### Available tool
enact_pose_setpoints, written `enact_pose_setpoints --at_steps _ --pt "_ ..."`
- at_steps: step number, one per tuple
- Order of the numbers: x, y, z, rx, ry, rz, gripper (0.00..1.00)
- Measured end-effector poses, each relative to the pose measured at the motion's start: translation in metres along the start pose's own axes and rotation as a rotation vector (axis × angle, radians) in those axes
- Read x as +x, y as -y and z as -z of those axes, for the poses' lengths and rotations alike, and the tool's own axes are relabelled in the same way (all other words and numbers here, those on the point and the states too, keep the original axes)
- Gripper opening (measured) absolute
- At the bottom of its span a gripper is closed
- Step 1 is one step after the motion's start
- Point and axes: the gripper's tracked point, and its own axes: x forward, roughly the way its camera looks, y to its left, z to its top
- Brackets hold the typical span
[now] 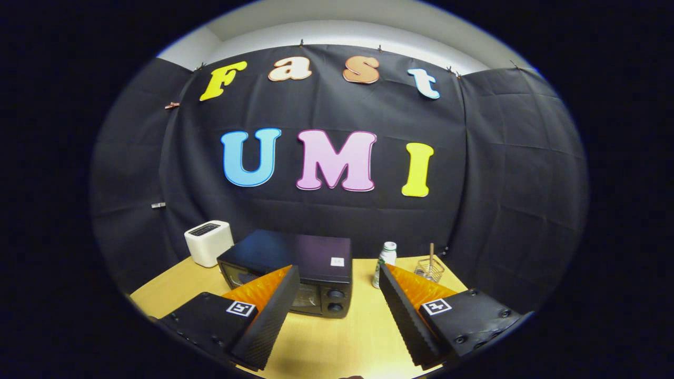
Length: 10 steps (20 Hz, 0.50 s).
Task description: Open the toaster oven, put the food inside, and close the toaster oven door.
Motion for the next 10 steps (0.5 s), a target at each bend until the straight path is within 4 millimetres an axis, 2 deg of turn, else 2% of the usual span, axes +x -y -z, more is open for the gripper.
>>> enact_pose_setpoints --at_steps 4,6,8,10 --pt "-0.03 0.056 -0.001 0.055 -0.005 0.022 0.98" --pt "-0.04 0.08 0.009 0.056 -0.037 0.038 0.98" --pt "-0.052 0.091 0.019 0.051 -0.055 0.026 0.99" --pt "-0.059 0.096 0.019 0.042 -0.031 0.004 0.99"
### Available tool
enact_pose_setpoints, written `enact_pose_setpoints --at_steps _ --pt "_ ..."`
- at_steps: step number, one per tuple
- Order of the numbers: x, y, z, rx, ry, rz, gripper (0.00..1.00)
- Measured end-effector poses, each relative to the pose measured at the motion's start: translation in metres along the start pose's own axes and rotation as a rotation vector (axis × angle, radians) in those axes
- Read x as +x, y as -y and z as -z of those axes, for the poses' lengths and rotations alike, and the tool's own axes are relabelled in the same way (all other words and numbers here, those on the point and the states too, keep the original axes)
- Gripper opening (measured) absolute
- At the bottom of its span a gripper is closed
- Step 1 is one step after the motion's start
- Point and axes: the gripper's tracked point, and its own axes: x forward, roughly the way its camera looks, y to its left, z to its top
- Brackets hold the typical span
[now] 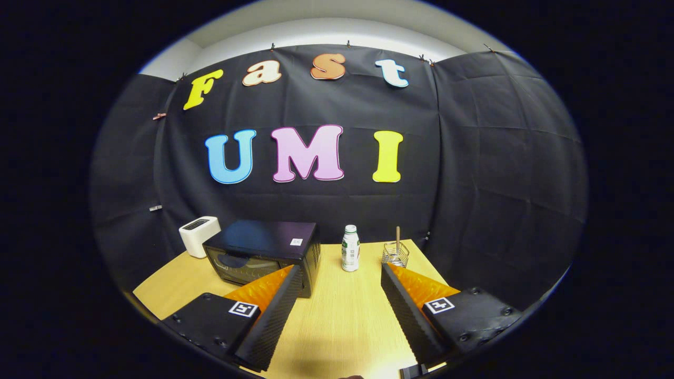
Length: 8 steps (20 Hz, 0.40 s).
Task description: Open the toaster oven, put the food inside, and close the toaster oven door.
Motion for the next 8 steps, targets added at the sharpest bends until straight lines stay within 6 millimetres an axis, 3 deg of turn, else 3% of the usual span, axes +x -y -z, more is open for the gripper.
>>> enact_pose_setpoints --at_steps 8 --pt "-0.009 -0.004 -0.014 0.001 0.05 -0.052 0.98"
